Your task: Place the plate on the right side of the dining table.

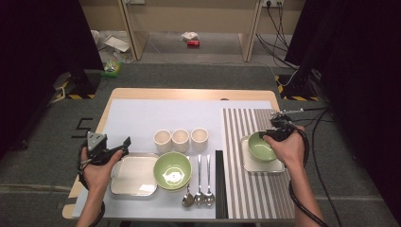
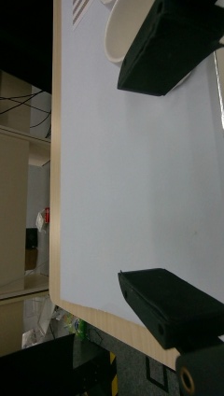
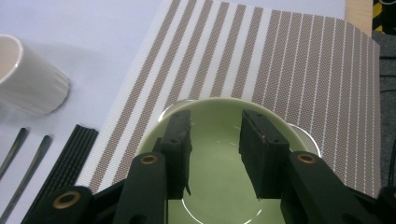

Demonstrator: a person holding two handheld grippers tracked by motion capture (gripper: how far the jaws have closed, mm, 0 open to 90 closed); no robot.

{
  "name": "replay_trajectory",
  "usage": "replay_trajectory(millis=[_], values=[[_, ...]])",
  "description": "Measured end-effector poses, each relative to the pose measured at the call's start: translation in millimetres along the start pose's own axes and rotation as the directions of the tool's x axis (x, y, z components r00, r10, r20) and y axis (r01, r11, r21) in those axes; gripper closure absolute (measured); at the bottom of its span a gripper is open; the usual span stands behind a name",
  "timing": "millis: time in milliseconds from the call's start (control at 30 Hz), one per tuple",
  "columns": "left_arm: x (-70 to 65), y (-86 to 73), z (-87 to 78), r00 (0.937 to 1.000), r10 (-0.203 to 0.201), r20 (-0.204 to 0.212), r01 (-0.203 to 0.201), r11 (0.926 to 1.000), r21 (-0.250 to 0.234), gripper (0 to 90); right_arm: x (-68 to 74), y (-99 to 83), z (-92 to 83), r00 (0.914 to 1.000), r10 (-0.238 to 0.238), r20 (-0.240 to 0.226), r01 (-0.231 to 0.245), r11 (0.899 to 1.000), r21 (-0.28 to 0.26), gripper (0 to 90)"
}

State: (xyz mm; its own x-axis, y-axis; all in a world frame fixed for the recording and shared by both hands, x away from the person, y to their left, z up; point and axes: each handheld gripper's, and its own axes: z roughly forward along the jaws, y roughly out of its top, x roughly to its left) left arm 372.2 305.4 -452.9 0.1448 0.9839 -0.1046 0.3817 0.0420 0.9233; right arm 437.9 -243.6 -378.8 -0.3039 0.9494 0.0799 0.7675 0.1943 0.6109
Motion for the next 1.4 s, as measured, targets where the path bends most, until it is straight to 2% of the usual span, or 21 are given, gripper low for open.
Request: replay_trajectory(millis=[367,1000,1400], values=[[0.8,0.4,-0.6,1.0,-0.002,-0.003,0.002,1.0,-0.001,6.4,14.2,7.9,2.5,0.9992,0.001,-0.041,-0.001,1.0,-0.016,58.7],[1.3,0.6,-0.8,1.0,0.001,-0.003,-0.001,1.0,0.0,6.4,40.7,15.7,8.5,0.9963,-0.058,-0.064,0.056,0.998,-0.031,57.7],[1.3,0.8,-1.3,1.0,-0.002,-0.003,0.002,1.0,0.0,6.5,55.5,18.5,14.3,0.9938,-0.074,-0.083,0.073,0.997,-0.023,57.8]])
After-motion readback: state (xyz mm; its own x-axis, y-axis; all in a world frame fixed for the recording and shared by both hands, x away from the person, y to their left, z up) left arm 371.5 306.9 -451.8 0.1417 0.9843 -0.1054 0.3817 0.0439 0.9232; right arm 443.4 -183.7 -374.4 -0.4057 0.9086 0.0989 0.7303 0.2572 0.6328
